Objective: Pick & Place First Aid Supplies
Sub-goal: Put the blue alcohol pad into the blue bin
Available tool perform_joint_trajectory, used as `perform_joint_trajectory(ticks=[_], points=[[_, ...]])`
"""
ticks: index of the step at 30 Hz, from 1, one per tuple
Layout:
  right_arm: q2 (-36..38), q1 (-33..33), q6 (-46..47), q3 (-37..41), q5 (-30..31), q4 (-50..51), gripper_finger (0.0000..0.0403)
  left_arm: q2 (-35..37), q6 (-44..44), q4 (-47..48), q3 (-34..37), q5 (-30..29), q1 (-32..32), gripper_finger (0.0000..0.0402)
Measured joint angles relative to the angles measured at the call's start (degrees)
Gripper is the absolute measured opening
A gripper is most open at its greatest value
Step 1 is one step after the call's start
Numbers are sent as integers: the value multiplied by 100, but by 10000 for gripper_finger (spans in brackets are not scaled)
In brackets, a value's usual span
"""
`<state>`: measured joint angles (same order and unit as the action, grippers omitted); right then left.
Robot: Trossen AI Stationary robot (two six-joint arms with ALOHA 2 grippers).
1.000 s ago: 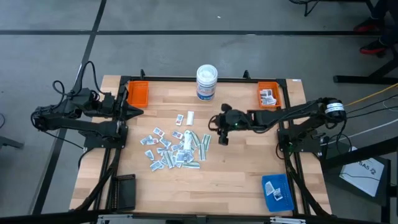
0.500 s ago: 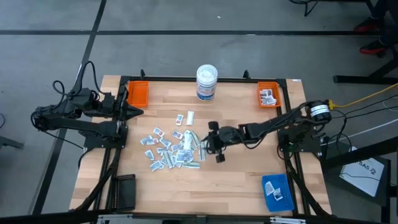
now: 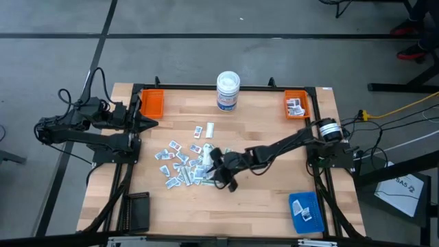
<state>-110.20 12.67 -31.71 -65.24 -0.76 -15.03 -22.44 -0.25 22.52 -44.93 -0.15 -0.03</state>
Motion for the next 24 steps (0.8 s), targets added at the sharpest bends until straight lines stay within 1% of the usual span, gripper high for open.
perform_joint_trajectory(ticks=[4, 8, 13, 18, 24], points=[[-464, -31, -204, -487, -80, 16, 155, 0, 0, 0, 0, 0, 0, 4], [-741, -117, -395, -736, -85, 149, 155, 0, 0, 0, 0, 0, 2, 4], [-984, -237, -461, -810, 5, 265, 155, -2, 1, 0, 0, -2, 1, 4], [-1175, -373, -454, -812, 465, 242, 155, 0, 0, 0, 0, 0, 1, 4], [-1245, -424, -458, -814, 512, 239, 146, -2, 0, 0, 0, -2, 0, 4]])
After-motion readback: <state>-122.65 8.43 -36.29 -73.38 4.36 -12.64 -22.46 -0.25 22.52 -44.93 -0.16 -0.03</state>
